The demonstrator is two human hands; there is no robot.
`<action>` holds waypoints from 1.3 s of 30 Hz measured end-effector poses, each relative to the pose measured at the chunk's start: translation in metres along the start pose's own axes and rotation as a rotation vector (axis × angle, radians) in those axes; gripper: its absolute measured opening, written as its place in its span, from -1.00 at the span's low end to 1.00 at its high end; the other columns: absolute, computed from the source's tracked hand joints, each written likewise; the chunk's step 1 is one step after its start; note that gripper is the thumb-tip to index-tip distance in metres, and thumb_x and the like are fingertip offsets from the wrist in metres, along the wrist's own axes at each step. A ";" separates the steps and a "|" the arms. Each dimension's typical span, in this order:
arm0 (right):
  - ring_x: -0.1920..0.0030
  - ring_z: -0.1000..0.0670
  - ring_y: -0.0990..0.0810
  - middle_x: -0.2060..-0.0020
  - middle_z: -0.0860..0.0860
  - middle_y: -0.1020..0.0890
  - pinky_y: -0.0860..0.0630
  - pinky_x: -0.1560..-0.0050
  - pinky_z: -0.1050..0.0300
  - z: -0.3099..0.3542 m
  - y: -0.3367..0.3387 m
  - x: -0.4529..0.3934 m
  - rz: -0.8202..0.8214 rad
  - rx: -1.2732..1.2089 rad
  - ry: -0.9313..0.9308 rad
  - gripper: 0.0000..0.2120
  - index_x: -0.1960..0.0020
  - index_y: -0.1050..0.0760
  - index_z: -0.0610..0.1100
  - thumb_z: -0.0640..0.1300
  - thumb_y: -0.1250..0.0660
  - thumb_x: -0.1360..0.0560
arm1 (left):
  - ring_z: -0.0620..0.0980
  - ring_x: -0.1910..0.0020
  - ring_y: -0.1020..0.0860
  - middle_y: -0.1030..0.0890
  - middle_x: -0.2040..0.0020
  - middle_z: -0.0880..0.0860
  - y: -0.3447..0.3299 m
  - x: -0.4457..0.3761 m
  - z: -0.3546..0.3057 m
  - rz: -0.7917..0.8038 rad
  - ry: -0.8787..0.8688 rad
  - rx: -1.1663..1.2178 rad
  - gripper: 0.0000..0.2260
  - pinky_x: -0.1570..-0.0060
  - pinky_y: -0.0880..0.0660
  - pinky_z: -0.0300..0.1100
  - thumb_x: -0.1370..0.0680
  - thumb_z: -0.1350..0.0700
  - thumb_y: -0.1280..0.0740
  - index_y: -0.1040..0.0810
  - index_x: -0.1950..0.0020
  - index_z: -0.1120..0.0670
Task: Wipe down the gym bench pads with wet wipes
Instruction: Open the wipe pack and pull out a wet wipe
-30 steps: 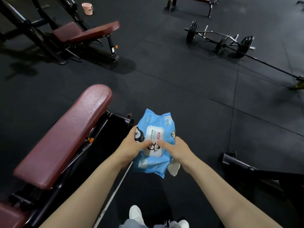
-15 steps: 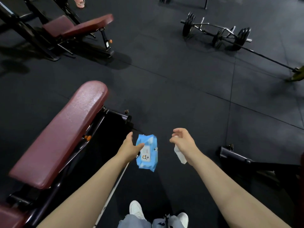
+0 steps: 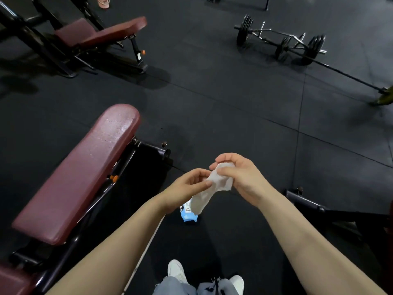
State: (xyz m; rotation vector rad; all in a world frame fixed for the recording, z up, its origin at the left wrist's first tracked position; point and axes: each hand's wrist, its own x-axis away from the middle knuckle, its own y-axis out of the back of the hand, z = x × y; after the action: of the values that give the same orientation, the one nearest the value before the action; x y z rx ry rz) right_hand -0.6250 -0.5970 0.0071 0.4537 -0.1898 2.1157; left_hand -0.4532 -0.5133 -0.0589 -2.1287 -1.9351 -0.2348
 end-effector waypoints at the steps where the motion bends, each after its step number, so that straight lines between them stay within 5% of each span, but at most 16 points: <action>1: 0.07 -0.03 -0.67 0.02 -0.11 -0.70 -0.59 0.10 0.07 0.001 0.000 0.000 -0.012 0.008 0.016 -0.77 -0.11 -0.53 -0.21 -0.38 -0.28 -0.49 | 0.02 -0.15 -0.60 -0.64 -0.15 0.05 0.001 0.001 -0.002 0.003 0.006 0.012 -0.66 -0.18 -0.52 -0.07 -0.55 -0.09 -0.35 -0.55 -0.25 0.06; 4: 0.01 -0.07 -0.66 0.04 -0.11 -0.71 -0.58 -0.02 0.05 0.001 -0.001 -0.002 -0.047 -0.017 0.030 -0.79 -0.07 -0.54 -0.21 -0.40 -0.28 -0.49 | -0.03 0.06 -0.55 -0.59 0.05 0.05 0.002 0.007 -0.006 0.045 0.104 0.041 -0.59 0.03 -0.47 -0.13 -0.58 -0.18 -0.24 -0.57 -0.13 0.14; 9: -0.08 -0.12 -0.65 -0.01 -0.13 -0.71 -0.57 -0.14 -0.06 -0.008 -0.005 -0.008 -0.117 -0.221 -0.075 -0.80 -0.10 -0.52 -0.22 -0.38 -0.28 -0.52 | 0.07 -0.01 -0.61 -0.67 -0.04 0.12 0.005 0.014 -0.003 0.032 0.254 0.001 -0.51 -0.06 -0.49 -0.04 -0.61 -0.28 -0.15 -0.64 -0.15 0.07; 13: 0.23 -0.01 -0.66 0.20 -0.13 -0.62 -0.59 0.02 0.03 -0.024 -0.008 -0.013 -0.142 -0.638 -0.263 -0.93 0.01 -0.47 -0.24 -0.22 -0.29 -0.58 | 0.07 -0.04 -0.63 -0.66 -0.07 0.10 0.002 0.018 -0.003 -0.174 0.214 0.099 -0.71 -0.12 -0.54 0.06 -0.56 -0.09 -0.28 -0.57 -0.15 0.06; 15: 0.06 -0.06 -0.69 0.01 -0.17 -0.63 -0.57 -0.09 -0.01 -0.035 -0.009 -0.013 -0.099 -0.736 -0.383 -0.75 -0.15 -0.38 -0.21 -0.09 -0.32 -0.59 | 0.04 -0.06 -0.63 -0.67 -0.09 0.09 0.001 0.020 -0.006 -0.241 0.189 0.179 -0.80 -0.19 -0.53 0.09 -0.64 0.02 -0.25 -0.55 -0.19 0.06; 18: -0.27 -0.22 -0.57 -0.27 -0.29 -0.55 -0.44 -0.35 -0.12 -0.046 -0.016 -0.005 0.146 -0.575 -0.502 -0.39 -0.35 -0.38 -0.32 0.17 -0.29 -0.56 | 0.03 -0.04 -0.64 -0.67 -0.10 0.10 0.006 0.023 -0.010 -0.268 0.171 0.295 -0.81 -0.07 -0.58 0.03 -0.66 0.08 -0.25 -0.52 -0.25 0.07; 21: -0.35 -0.26 -0.47 -0.30 -0.29 -0.51 -0.33 -0.43 -0.20 -0.054 -0.023 -0.002 0.179 -0.384 -0.384 -0.44 -0.35 -0.46 -0.31 0.09 -0.34 -0.55 | 0.06 -0.05 -0.64 -0.66 -0.12 0.12 0.014 0.024 -0.013 -0.274 0.151 0.335 -0.80 -0.02 -0.59 -0.04 -0.65 0.12 -0.26 -0.52 -0.27 0.09; 23: -0.30 -0.27 -0.52 -0.23 -0.31 -0.56 -0.40 -0.39 -0.19 -0.056 -0.025 -0.004 0.153 -0.408 -0.296 -0.55 -0.25 -0.47 -0.39 -0.07 -0.38 -0.53 | 0.06 -0.06 -0.64 -0.66 -0.12 0.12 0.021 0.025 -0.014 -0.296 0.156 0.288 -0.81 -0.04 -0.58 -0.03 -0.64 0.14 -0.29 -0.52 -0.25 0.10; 26: -0.03 -0.14 -0.67 -0.01 -0.22 -0.67 -0.59 -0.02 0.04 -0.053 -0.030 -0.006 0.032 -0.287 -0.239 -0.85 -0.02 -0.55 -0.26 -0.17 -0.34 -0.56 | 0.03 0.00 -0.62 -0.64 -0.10 0.16 0.032 0.026 -0.007 -0.410 0.192 0.116 -0.84 0.03 -0.56 -0.04 -0.60 0.13 -0.35 -0.52 -0.16 0.10; 28: 0.09 -0.04 -0.68 0.04 -0.18 -0.68 -0.59 0.14 0.14 -0.051 -0.035 -0.007 -0.034 -0.112 -0.200 -0.84 -0.08 -0.56 -0.23 -0.15 -0.34 -0.57 | -0.02 0.00 -0.61 -0.63 -0.07 0.12 0.036 0.028 -0.002 -0.494 0.225 0.043 -0.79 0.10 -0.52 -0.13 -0.57 0.12 -0.39 -0.47 -0.18 0.06; 32: 0.06 -0.02 -0.68 0.00 -0.07 -0.67 -0.61 0.11 0.08 -0.058 -0.039 -0.013 -0.155 0.023 -0.180 -0.69 -0.25 -0.43 0.02 -0.12 -0.37 -0.54 | -0.09 0.00 -0.59 -0.61 0.01 0.01 0.039 0.034 0.004 -0.596 0.162 -0.029 -0.54 0.11 -0.48 -0.26 -0.54 0.15 -0.42 -0.33 -0.32 -0.18; 35: 0.02 -0.02 -0.66 0.06 -0.02 -0.68 -0.63 0.00 0.03 -0.059 -0.040 -0.015 -0.172 0.088 -0.056 -0.75 -0.17 -0.48 0.12 -0.12 -0.37 -0.54 | -0.10 -0.02 -0.60 -0.63 0.02 -0.09 0.040 0.036 0.006 -0.619 0.104 -0.142 -0.75 0.09 -0.52 -0.29 -0.54 0.18 -0.40 -0.58 -0.17 -0.09; 39: 0.03 0.03 -0.62 0.02 0.09 -0.65 -0.56 0.09 0.24 -0.056 -0.038 -0.025 -0.049 0.274 0.012 -0.72 -0.07 -0.60 0.04 -0.28 -0.33 -0.48 | -0.17 -0.01 -0.58 -0.63 0.00 -0.13 0.043 0.033 0.005 -0.623 0.119 -0.284 -0.78 -0.03 -0.54 -0.30 -0.54 0.16 -0.42 -0.61 -0.16 -0.04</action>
State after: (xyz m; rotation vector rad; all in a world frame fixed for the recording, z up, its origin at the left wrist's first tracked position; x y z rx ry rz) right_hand -0.5944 -0.5784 -0.0558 0.5999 0.1198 2.1032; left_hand -0.4076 -0.4841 -0.0579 -1.5326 -2.5552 -0.7697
